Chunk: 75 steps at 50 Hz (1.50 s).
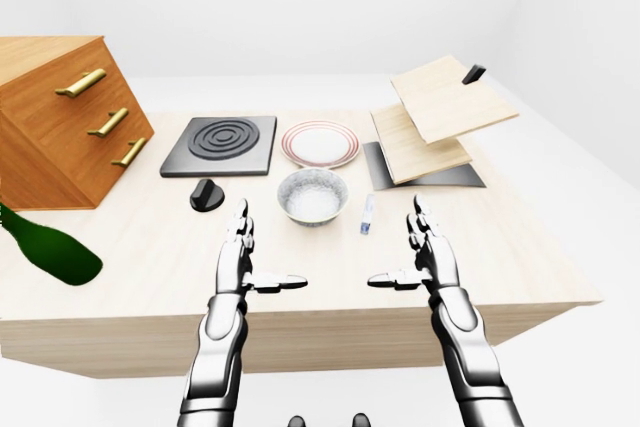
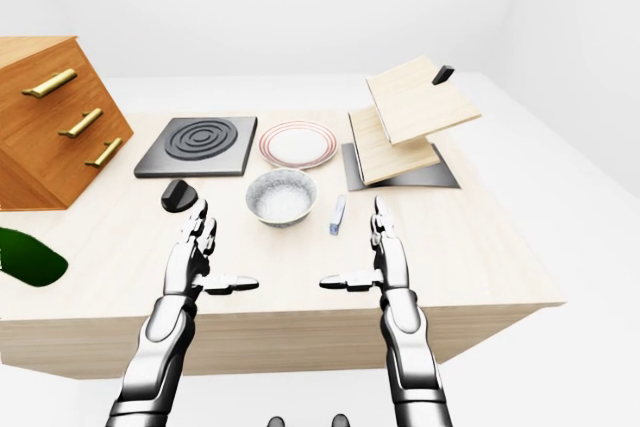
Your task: Pick up the cream cheese and put it in the bowl.
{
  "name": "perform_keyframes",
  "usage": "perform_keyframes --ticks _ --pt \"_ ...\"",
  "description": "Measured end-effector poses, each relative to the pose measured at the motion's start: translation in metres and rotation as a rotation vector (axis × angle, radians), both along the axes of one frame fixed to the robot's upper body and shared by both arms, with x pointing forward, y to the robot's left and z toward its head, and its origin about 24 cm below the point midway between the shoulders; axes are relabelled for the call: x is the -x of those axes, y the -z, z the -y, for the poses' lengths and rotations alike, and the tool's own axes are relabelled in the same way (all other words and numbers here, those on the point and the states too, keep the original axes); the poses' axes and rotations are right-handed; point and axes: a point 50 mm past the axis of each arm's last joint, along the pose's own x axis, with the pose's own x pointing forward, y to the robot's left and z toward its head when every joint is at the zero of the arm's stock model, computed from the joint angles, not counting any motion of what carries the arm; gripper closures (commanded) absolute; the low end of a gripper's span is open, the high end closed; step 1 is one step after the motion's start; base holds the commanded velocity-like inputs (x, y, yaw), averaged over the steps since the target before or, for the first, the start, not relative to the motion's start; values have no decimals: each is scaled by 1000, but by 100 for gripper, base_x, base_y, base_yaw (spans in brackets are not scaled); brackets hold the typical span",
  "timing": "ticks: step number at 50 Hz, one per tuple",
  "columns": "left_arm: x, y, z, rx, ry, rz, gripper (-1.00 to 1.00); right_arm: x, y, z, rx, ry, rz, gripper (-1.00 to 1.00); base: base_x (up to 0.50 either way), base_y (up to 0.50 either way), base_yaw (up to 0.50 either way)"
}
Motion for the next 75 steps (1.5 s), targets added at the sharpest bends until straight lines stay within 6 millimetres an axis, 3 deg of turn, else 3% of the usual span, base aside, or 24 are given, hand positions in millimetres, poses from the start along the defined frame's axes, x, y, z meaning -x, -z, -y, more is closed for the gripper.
perform_keyframes --ticks 15,31,46,61,75 --pt "-2 -2 0 0 5 8 -100 -2 -2 -2 -9 -10 7 -100 50 -8 0" --pt "-3 -3 1 1 7 11 -100 -4 2 -10 17 -27 31 -100 1 0 0" --pt "-1 -6 1 7 8 14 -100 -7 21 -24 55 -56 -50 -100 0 0 0" --pt "0 -10 0 16 9 18 -100 -24 49 -28 124 -47 -190 -100 0 0 0" --pt "0 -12 0 20 11 20 -100 -32 59 -30 179 -40 -250 -100 0 0 0"
